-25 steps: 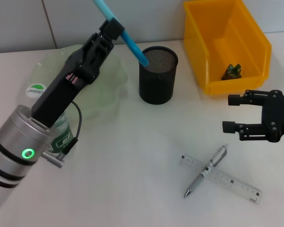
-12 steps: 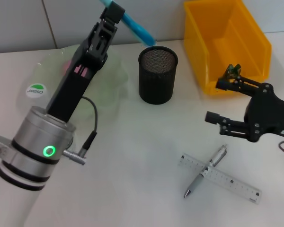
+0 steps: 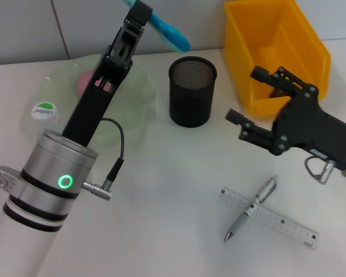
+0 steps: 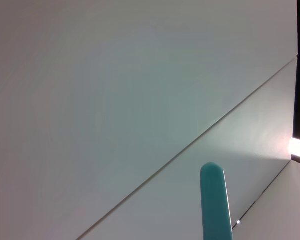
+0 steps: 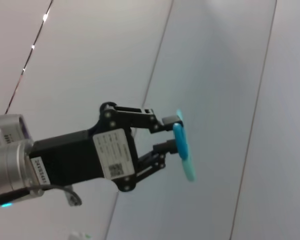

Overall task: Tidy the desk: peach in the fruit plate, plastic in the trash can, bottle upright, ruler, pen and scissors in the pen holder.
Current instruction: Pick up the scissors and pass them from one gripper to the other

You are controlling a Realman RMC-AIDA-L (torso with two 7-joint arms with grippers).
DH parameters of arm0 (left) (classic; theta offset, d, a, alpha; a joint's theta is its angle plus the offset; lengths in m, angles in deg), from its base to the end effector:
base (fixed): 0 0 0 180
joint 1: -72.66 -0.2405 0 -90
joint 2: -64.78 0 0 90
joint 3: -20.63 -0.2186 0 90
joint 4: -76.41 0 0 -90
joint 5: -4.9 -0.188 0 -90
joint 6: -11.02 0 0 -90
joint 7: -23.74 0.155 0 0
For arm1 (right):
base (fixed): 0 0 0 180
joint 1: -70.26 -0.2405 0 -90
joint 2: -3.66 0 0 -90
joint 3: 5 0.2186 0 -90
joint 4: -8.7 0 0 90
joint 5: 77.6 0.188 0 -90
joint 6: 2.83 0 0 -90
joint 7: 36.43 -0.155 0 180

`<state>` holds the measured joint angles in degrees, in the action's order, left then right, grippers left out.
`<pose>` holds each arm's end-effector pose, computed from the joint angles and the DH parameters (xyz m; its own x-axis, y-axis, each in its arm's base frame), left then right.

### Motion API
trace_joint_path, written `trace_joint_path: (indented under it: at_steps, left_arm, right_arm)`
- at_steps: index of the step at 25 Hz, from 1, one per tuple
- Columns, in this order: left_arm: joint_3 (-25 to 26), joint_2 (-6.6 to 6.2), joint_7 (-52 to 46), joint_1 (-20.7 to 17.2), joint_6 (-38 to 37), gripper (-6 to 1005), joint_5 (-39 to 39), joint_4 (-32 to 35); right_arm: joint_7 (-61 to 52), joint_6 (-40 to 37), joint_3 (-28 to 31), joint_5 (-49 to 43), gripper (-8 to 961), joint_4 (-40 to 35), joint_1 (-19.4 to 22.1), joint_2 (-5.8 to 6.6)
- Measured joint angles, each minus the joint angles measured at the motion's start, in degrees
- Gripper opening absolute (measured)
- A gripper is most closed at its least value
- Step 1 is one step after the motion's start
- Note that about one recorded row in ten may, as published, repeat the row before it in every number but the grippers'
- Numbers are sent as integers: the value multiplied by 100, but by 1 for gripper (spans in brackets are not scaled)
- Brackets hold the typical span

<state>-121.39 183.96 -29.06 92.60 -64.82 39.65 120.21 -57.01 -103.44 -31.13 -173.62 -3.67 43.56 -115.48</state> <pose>-0.1040 0.2703 -0.0268 -0.2202 0.2766 0.9354 0.6521 -0.6714 0.3521 0.2082 0.2661 0.0128 0.6515 0.3830 -0.6548 -0.2003 -0.7456 -0.6355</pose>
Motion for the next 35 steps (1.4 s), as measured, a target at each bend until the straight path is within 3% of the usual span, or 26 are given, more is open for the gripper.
trace_joint_path:
  at_steps: [14,35]
  left_arm:
    - [-132,0,4,-14,-6,239,223,64]
    - [-151,0,-353,89,147,239,287,83]
  right_arm:
    - [1899,-210,368,180,773,1373,-414,-49]
    - [2498,-419,653,170,765,1752,-791,-66]
